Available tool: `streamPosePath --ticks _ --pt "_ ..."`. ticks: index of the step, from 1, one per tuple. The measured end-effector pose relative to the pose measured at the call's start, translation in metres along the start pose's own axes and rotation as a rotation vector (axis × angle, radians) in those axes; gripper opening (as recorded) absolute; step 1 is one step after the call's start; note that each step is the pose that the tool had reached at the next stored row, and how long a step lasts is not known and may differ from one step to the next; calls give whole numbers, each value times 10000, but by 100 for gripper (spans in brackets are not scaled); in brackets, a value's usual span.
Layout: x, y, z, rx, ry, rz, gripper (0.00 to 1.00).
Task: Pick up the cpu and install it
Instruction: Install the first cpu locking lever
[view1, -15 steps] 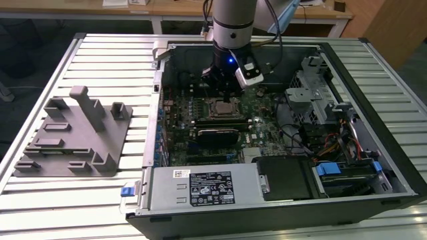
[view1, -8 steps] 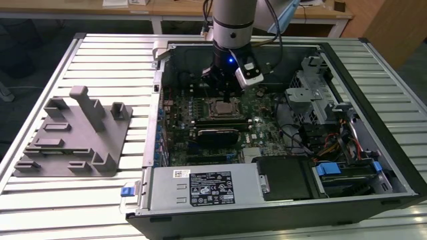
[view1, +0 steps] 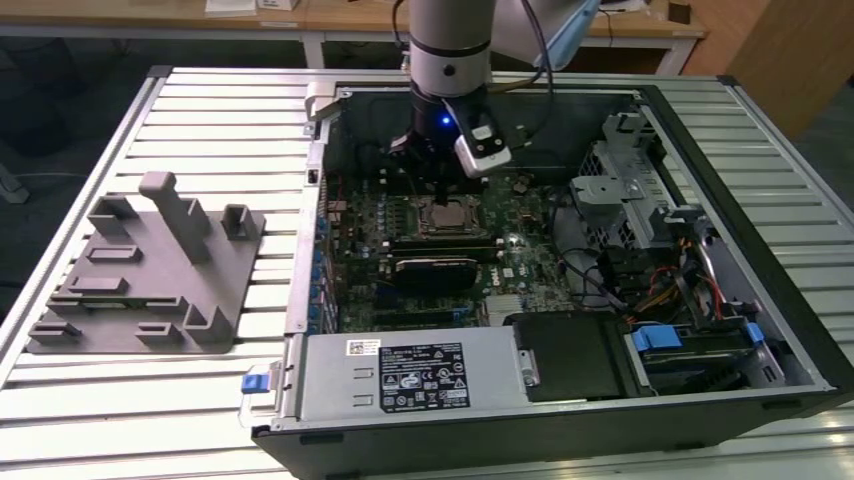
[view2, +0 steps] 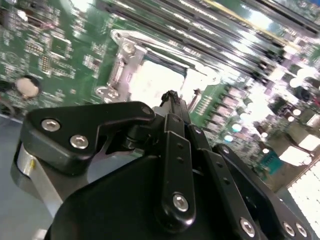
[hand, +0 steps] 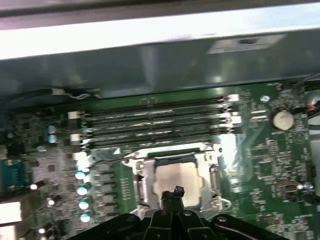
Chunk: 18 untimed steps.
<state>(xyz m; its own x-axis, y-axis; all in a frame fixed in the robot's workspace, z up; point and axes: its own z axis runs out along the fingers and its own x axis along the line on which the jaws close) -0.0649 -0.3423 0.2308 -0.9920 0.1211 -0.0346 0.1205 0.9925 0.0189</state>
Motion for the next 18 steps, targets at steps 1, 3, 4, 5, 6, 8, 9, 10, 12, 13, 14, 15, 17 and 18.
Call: streamPosePath --ticks 1,3,4,5,6,8,9,10,12,13,14,15,17,18 --pt "32 -4 -1 0 0 0 11" --pt "100 -12 -4 0 -2 0 11" --pt "131 -16 -5 0 -3 -1 11" --pt "161 -20 -6 0 -5 1 11" --pt "221 -27 -8 0 -8 0 11" --pt "270 -33 -10 -1 -13 0 11" --pt "292 -35 -11 -2 -14 0 11" --pt "314 -38 -11 -3 -17 1 11" --pt "357 -43 -13 -4 -18 0 11" --pt "377 -46 -14 -4 -20 0 11" --pt "397 -48 -15 -6 -20 -1 11" --pt "415 -50 -15 -11 -19 0 11" --pt "434 -53 -26 -11 -19 1 11" --pt "436 -53 -37 -14 -23 0 11"
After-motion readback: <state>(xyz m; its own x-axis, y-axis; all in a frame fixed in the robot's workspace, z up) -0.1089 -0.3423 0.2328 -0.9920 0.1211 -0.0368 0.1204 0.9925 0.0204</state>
